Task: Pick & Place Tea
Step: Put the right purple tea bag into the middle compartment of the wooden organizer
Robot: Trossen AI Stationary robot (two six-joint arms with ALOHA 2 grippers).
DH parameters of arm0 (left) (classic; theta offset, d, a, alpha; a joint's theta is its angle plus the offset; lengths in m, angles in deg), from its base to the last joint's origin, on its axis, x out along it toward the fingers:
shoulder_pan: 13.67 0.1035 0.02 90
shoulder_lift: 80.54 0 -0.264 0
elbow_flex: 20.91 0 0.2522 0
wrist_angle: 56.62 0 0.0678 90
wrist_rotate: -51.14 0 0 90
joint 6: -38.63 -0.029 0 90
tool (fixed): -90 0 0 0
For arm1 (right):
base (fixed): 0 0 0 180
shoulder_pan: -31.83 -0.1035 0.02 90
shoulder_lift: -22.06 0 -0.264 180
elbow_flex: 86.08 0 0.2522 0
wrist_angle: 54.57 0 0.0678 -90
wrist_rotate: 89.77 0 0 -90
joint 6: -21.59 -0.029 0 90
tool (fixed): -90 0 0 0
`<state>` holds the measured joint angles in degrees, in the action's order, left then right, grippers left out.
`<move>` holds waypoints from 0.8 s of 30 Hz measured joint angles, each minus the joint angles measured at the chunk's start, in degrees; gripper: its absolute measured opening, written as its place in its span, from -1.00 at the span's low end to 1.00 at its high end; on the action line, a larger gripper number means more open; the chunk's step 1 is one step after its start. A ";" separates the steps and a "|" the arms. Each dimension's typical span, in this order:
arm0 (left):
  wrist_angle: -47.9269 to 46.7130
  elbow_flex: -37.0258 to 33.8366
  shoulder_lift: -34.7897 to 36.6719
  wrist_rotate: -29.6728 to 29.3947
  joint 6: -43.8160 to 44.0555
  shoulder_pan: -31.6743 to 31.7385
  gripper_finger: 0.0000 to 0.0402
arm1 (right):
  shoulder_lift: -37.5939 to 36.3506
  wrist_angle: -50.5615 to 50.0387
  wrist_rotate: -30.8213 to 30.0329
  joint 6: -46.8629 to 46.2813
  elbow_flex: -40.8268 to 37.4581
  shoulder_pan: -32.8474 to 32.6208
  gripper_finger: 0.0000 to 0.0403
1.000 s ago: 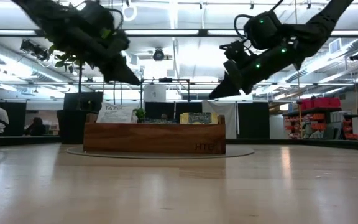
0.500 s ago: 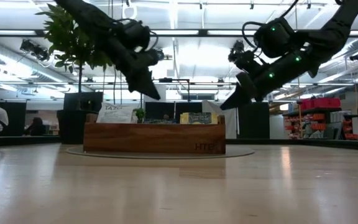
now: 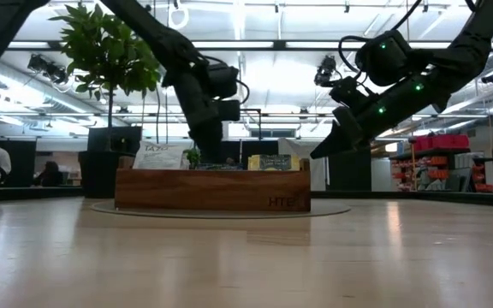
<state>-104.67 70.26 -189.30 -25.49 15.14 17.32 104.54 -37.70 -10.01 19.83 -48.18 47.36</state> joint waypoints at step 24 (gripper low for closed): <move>1.04 0.98 -5.34 -0.59 -2.76 -5.63 0.45 | 0.02 -0.85 0.18 -0.83 0.00 0.02 -1.00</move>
<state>-103.63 71.24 -194.63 -26.08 12.38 11.69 104.56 -38.55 -9.84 19.00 -48.18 47.38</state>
